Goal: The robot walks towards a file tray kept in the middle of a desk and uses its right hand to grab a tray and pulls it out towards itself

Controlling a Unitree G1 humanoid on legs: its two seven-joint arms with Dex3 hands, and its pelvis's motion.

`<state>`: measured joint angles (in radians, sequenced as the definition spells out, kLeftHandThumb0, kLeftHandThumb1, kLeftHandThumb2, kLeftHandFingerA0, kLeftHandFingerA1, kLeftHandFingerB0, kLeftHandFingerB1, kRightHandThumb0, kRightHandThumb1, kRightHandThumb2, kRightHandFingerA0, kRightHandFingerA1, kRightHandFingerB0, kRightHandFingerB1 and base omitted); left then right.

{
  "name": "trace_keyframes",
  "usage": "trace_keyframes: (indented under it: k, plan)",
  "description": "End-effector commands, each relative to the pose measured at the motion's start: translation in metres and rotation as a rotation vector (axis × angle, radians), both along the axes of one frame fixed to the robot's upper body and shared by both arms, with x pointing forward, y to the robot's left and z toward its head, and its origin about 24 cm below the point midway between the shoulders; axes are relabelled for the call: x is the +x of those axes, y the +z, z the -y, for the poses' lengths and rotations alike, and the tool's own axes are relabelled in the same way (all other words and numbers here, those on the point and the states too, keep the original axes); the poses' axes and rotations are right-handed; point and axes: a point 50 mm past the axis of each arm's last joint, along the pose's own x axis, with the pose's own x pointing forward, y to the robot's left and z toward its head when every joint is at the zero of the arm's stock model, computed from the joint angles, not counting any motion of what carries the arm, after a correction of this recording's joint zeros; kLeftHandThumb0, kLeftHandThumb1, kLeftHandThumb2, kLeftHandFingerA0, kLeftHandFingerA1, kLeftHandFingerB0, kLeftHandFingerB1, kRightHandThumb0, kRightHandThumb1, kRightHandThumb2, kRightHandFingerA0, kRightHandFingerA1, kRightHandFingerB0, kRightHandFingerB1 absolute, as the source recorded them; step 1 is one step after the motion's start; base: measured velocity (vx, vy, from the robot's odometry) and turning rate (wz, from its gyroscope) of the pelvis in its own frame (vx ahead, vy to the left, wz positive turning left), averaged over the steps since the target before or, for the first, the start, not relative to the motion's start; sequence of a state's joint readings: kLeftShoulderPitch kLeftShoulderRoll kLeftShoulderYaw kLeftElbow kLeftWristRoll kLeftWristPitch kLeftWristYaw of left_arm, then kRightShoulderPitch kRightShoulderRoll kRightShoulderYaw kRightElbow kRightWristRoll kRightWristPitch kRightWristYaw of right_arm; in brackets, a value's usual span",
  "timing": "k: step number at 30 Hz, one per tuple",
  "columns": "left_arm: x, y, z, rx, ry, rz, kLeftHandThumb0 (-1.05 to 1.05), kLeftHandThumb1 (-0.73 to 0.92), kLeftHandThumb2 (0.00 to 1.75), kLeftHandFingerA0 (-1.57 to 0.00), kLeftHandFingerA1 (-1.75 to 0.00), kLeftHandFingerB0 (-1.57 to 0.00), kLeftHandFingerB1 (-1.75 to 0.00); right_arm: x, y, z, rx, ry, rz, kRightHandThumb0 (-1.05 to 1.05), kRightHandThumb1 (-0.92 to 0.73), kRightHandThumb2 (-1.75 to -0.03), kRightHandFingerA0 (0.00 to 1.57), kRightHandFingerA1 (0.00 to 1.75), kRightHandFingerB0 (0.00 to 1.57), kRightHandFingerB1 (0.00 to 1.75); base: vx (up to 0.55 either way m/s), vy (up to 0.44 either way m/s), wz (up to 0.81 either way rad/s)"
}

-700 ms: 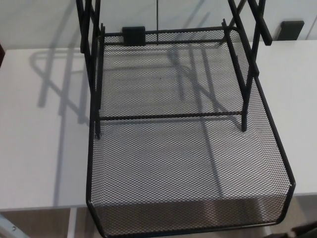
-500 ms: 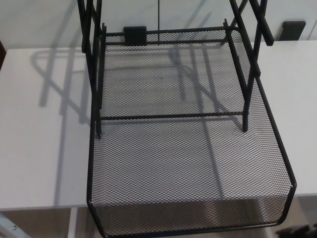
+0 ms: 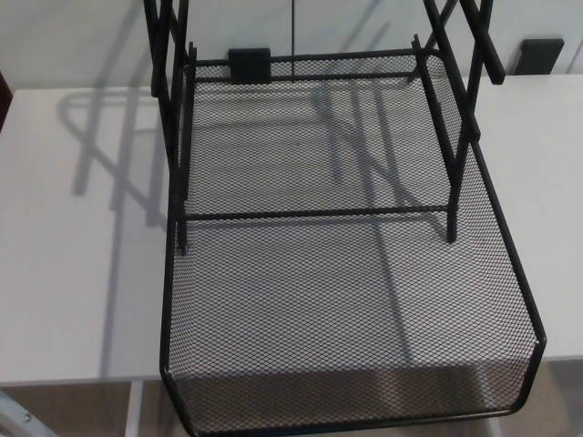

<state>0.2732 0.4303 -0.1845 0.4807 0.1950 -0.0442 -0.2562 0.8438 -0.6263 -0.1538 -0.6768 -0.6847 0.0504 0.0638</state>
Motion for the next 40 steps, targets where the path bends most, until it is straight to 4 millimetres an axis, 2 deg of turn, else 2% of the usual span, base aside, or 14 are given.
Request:
trace_keyframes:
  k: [1,2,3,5,6,7,9,10,12,17,18,19,20,40]
  plan:
    - [-0.005,-0.001,-0.008,0.049,-0.08,-0.009,-0.61,0.44,0.54,-0.83,-0.7,-0.46,-0.63,-0.071,0.008,0.052,1.24,-0.076,-0.414,-0.53,-0.44,-0.88,1.35,1.41,1.22,1.28,0.0,0.0,0.0]
    - [-0.005,-0.002,-0.008,0.043,-0.076,-0.011,-0.61,0.44,0.54,-0.83,-0.7,-0.46,-0.62,-0.074,-0.011,0.047,1.167,-0.151,-0.457,-0.56,-0.61,-0.67,1.16,1.53,1.04,1.34,0.0,0.0,0.0]
    - [-0.006,-0.002,-0.007,0.039,-0.072,-0.013,-0.62,0.45,0.54,-0.85,-0.7,-0.46,-0.63,-0.076,-0.029,0.042,1.121,-0.206,-0.504,-0.32,-0.54,-1.03,1.26,1.26,1.14,1.18,0.0,0.0,0.0]
    - [-0.008,-0.002,-0.006,0.032,-0.069,-0.014,-0.63,0.45,0.55,-0.86,-0.69,-0.47,-0.64,-0.077,-0.055,0.038,1.087,-0.256,-0.552,-0.33,-0.51,-1.01,1.28,1.27,1.15,1.18,0.0,0.0,0.0]
    - [-0.009,-0.003,-0.006,0.037,-0.075,-0.012,-0.63,0.44,0.54,-0.85,-0.68,-0.46,-0.64,-0.081,-0.083,0.03,0.981,-0.345,-0.601,-0.56,-0.66,-0.61,1.08,1.38,0.97,1.24,0.0,0.0,0.0]
    - [-0.009,-0.003,-0.006,0.034,-0.076,-0.008,-0.63,0.44,0.54,-0.85,-0.68,-0.46,-0.64,-0.082,-0.094,0.027,0.926,-0.372,-0.619,-0.56,-0.66,-0.61,1.08,1.38,0.97,1.24,0.0,0.0,0.0]
    - [-0.01,-0.004,-0.005,0.033,-0.079,-0.007,-0.65,0.44,0.55,-0.86,-0.68,-0.47,-0.65,-0.081,-0.115,0.021,0.752,-0.391,-0.617,-0.57,-0.57,-0.9,1.08,0.98,1.01,0.92,0.0,0.0,0.0]
    - [-0.01,-0.004,-0.005,0.03,-0.068,-0.006,-0.65,0.44,0.55,-0.86,-0.68,-0.48,-0.65,-0.078,-0.125,0.015,0.662,-0.405,-0.618,-0.48,-0.62,-0.58,1.09,0.75,1.0,0.71,0.0,0.0,0.0]
    - [-0.01,-0.004,-0.005,0.033,-0.071,-0.009,-0.66,0.44,0.55,-0.86,-0.69,-0.47,-0.65,-0.071,-0.141,0.004,0.47,-0.37,-0.636,-0.39,-0.6,-0.58,0.93,0.59,0.79,0.53,0.0,0.0,0.0]
    - [-0.011,-0.004,-0.004,0.027,-0.065,-0.007,-0.66,0.43,0.54,-0.86,-0.68,-0.47,-0.66,-0.053,-0.178,-0.016,0.355,-0.384,-0.759,-0.46,-0.56,-0.64,0.17,0.38,0.18,0.35,0.0,0.0,0.0]
    - [-0.012,-0.004,-0.004,0.029,-0.064,-0.008,-0.66,0.43,0.54,-0.86,-0.67,-0.48,-0.66,-0.051,-0.183,-0.022,0.367,-0.401,-0.757,-0.28,-0.48,-0.96,0.01,0.48,0.0,0.46,0.0,0.0,0.0]
    - [-0.014,-0.005,-0.003,0.03,-0.065,-0.01,-0.65,0.42,0.55,-0.85,-0.66,-0.48,-0.65,-0.052,-0.187,-0.027,0.403,-0.434,-0.756,-0.29,-0.49,-0.97,0.02,0.49,0.0,0.46,0.0,0.0,0.0]
    - [-0.015,-0.006,-0.003,0.029,-0.064,-0.01,-0.64,0.44,0.54,-0.84,-0.66,-0.48,-0.64,-0.051,-0.191,-0.031,0.434,-0.468,-0.757,-0.45,-0.61,-0.59,0.09,0.29,0.1,0.29,0.0,0.0,0.0]
    - [-0.022,-0.011,-0.006,0.024,0.0,-0.02,-0.62,0.45,0.54,-0.41,-0.74,-0.39,-0.65,-0.048,-0.204,0.01,0.451,-0.517,-0.655,-0.54,-0.58,-0.71,0.03,0.26,0.04,0.21,0.0,0.0,0.0]
